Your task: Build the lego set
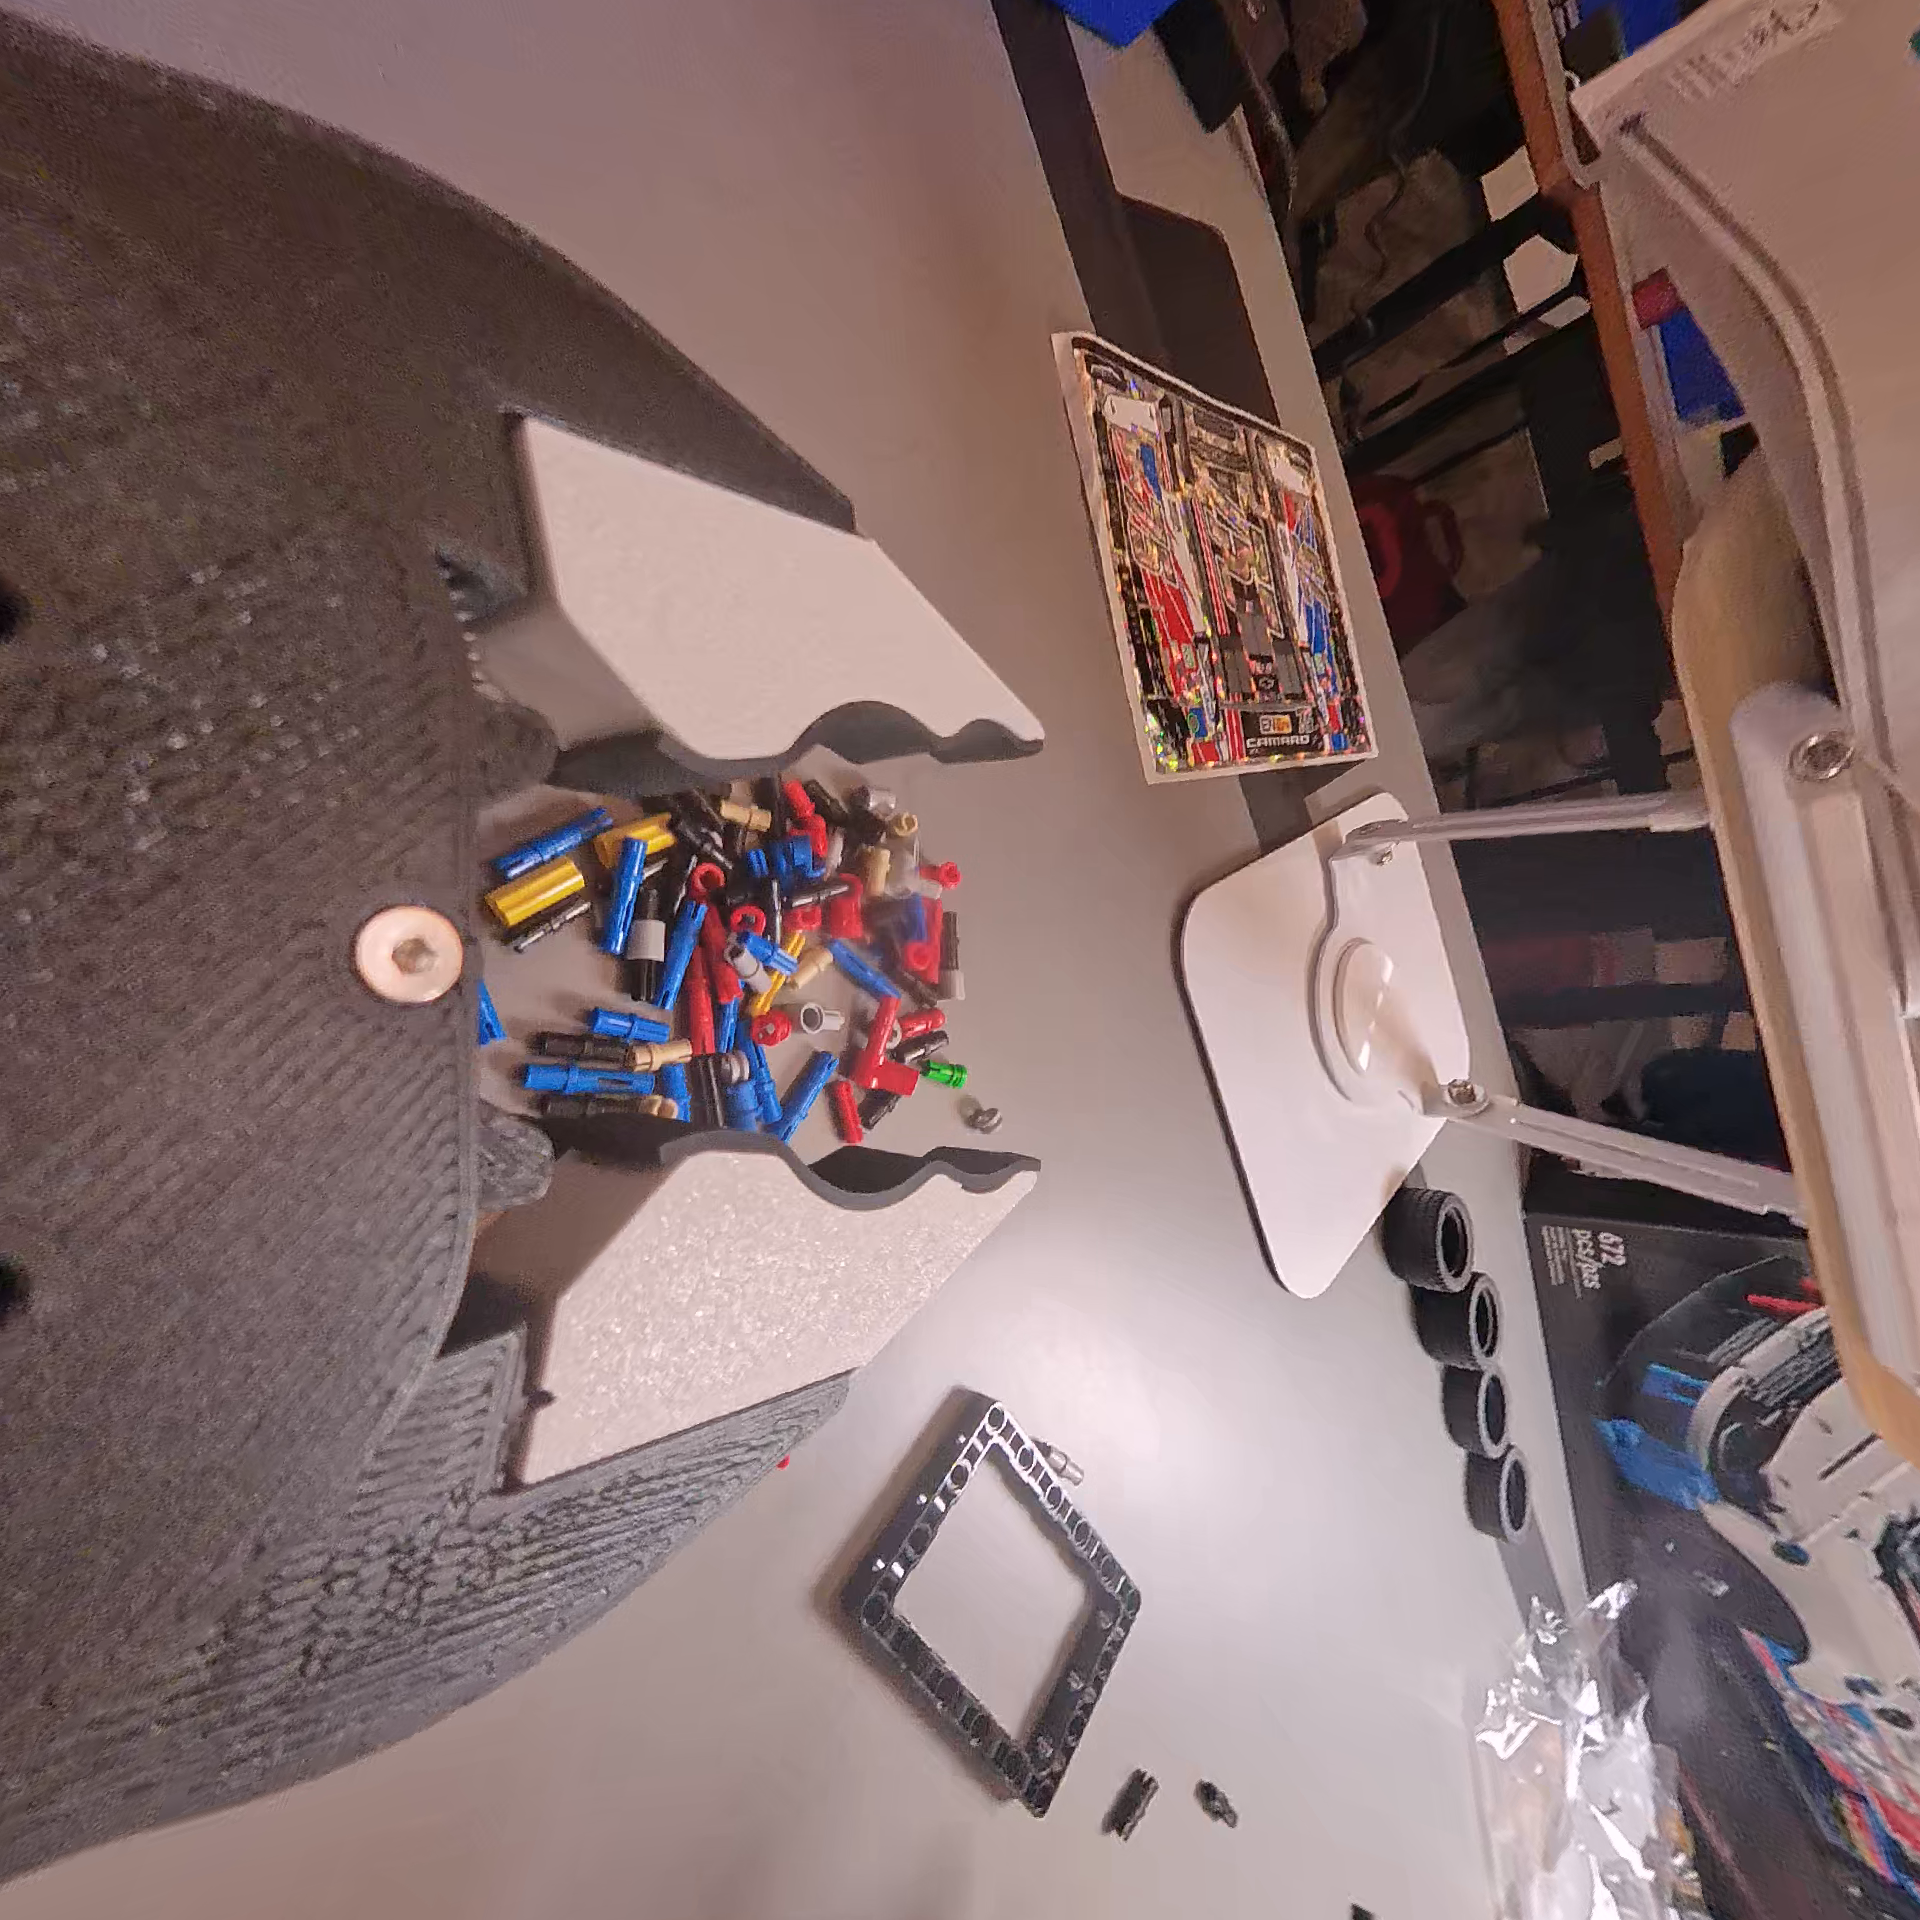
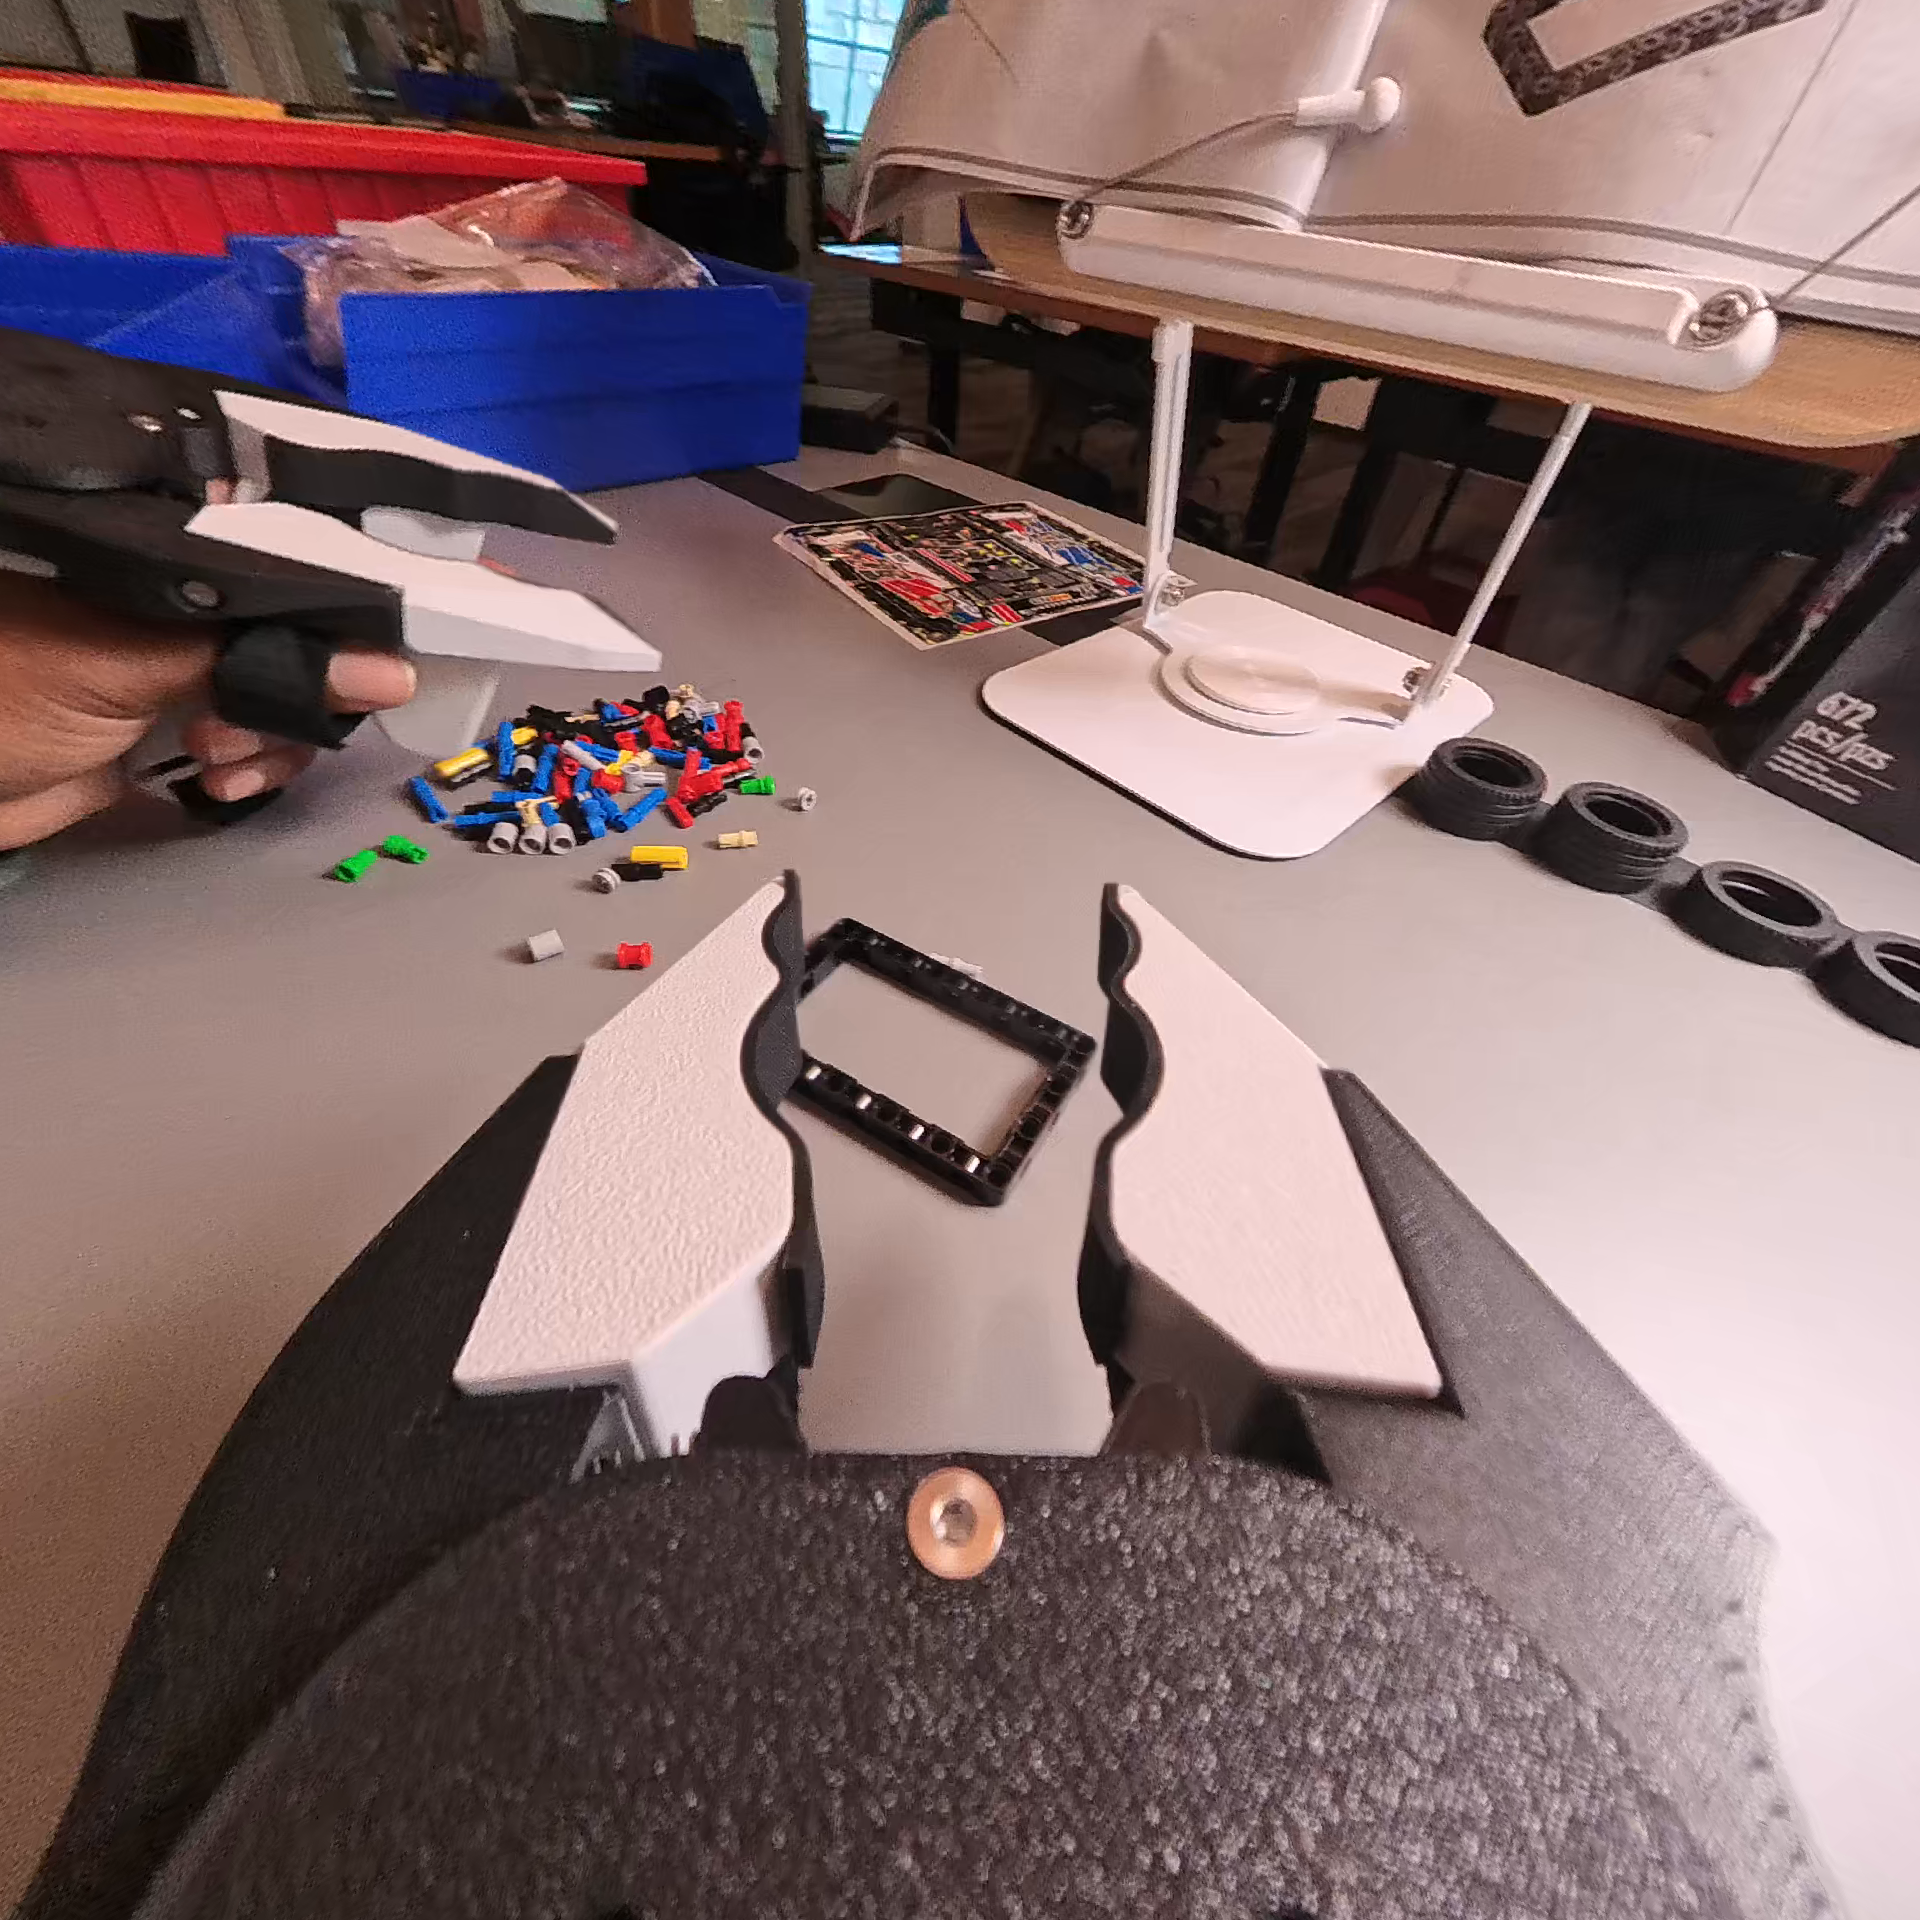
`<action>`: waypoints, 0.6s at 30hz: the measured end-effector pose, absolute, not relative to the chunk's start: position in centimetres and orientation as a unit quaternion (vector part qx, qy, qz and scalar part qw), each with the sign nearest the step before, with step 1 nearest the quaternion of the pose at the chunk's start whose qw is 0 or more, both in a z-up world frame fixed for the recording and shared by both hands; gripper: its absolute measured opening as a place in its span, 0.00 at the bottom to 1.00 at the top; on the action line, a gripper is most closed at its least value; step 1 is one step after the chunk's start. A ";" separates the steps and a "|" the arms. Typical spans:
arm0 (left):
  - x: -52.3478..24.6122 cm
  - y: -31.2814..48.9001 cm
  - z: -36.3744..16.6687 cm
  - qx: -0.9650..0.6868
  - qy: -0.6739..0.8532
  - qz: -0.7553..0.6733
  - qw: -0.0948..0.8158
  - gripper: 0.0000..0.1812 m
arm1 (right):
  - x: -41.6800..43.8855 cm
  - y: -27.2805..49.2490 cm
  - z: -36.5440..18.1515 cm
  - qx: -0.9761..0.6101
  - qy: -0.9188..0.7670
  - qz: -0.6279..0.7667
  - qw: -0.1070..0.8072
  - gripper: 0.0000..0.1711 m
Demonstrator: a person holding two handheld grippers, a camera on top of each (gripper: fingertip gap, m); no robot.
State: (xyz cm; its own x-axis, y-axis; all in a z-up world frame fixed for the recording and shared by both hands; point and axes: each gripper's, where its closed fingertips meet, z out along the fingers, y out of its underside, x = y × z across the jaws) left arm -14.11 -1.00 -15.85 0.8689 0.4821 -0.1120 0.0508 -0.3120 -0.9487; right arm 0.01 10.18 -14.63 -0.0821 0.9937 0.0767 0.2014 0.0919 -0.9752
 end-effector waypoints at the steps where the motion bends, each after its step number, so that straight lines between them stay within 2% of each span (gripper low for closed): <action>1: -13.8 -0.8 -16.0 -0.790 -0.165 0.192 0.558 0.41 | 0.0 10.7 -14.8 -0.519 -0.582 0.434 0.451 0.32; 10: -12.3 -0.2 -15.9 -0.791 -0.150 0.195 0.560 0.42 | 0.6 13.3 -14.5 -0.562 -0.535 0.433 0.458 0.36; 18: -12.4 -0.9 -13.3 -0.739 -0.177 0.153 0.632 0.42 | 1.7 14.6 -10.6 -0.528 -0.479 0.470 0.521 0.36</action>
